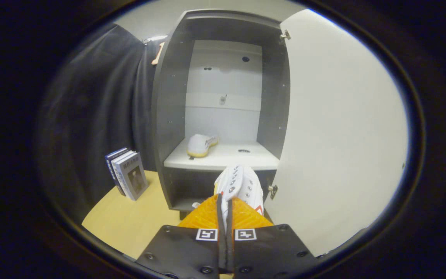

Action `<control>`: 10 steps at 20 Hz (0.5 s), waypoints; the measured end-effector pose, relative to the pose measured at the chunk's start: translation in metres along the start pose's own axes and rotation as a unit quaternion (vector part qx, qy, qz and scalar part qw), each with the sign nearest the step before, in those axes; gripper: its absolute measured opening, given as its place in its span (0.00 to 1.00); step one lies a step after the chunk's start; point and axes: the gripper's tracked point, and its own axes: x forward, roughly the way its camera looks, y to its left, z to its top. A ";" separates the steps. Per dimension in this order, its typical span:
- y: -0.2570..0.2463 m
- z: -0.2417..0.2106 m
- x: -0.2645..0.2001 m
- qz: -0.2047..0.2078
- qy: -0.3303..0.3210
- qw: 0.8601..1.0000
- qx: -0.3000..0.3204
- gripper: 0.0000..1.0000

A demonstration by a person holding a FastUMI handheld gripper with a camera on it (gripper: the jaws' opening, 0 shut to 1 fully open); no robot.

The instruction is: Open the shoe cabinet door, grab the shoes and put them into the shoe cabinet, then close the shoe cabinet door.

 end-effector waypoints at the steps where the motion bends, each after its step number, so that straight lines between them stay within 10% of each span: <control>1: -0.002 0.014 0.008 0.004 -0.009 1.000 0.000 0.02; 10: -0.031 0.088 0.153 0.024 -0.026 0.999 -0.033 0.02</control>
